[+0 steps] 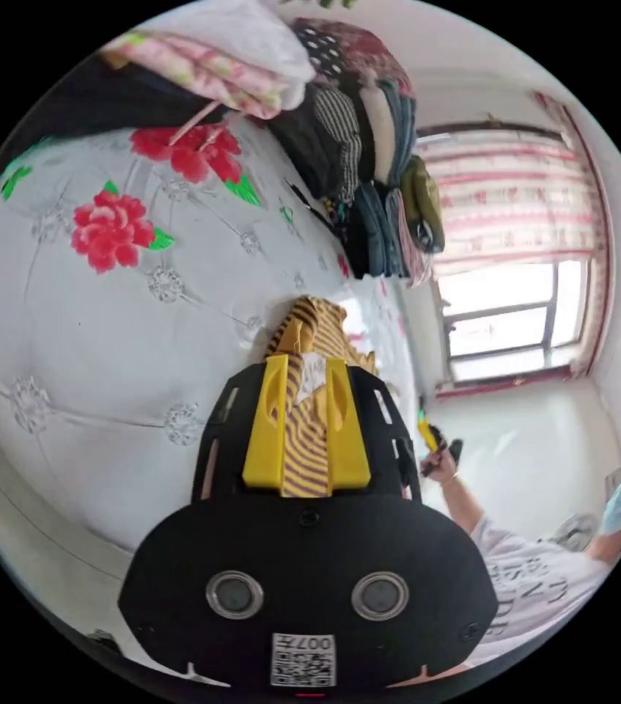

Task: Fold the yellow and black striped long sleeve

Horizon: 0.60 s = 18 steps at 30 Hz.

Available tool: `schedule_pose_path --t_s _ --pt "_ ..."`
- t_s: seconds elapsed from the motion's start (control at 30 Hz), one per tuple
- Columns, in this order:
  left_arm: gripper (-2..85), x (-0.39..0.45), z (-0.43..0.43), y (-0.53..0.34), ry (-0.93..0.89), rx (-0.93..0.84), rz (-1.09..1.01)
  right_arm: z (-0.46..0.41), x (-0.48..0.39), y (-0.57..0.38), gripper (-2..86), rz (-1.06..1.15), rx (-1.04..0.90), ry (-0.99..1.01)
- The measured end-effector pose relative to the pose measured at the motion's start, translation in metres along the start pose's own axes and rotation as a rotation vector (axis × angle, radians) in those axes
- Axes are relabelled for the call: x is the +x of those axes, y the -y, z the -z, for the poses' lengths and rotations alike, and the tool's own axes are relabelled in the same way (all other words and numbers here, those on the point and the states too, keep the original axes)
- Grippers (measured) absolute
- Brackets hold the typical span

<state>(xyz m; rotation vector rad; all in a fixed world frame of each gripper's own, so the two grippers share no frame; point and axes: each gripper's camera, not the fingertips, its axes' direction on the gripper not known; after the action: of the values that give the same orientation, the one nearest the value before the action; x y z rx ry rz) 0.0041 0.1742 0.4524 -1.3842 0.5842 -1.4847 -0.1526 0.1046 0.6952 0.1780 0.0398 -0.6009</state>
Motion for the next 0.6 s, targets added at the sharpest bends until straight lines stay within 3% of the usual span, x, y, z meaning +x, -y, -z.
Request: schedule_pose_path --t_s 0.13,0.23,0.33,0.4,0.53,0.6 --pt "14.0 0.071 -0.061 -0.001 0.152 -0.150 -0.352 -0.014 -0.012 -0.004 8.4 0.131 -0.094 -0.173" --pt "14.2 0.099 -0.130 0.004 0.263 -0.268 -0.460 -0.037 -0.028 0.016 8.7 0.215 -0.124 -0.233" --pt "11.6 0.102 -0.194 0.011 0.333 -0.337 -0.412 -0.074 -0.038 0.038 8.2 0.243 -0.153 -0.290" --pt "5.2 0.104 -0.208 0.014 0.434 -0.309 -0.387 -0.102 -0.039 0.048 6.8 0.232 -0.177 -0.281" --pt "2.0 0.096 -0.191 0.014 0.316 -0.276 -0.304 -0.121 -0.036 0.047 2.5 0.216 -0.236 -0.331" --pt "1.4 0.094 -0.159 0.008 0.274 -0.207 -0.258 -0.087 -0.043 0.034 0.8 0.235 -0.158 -0.328"
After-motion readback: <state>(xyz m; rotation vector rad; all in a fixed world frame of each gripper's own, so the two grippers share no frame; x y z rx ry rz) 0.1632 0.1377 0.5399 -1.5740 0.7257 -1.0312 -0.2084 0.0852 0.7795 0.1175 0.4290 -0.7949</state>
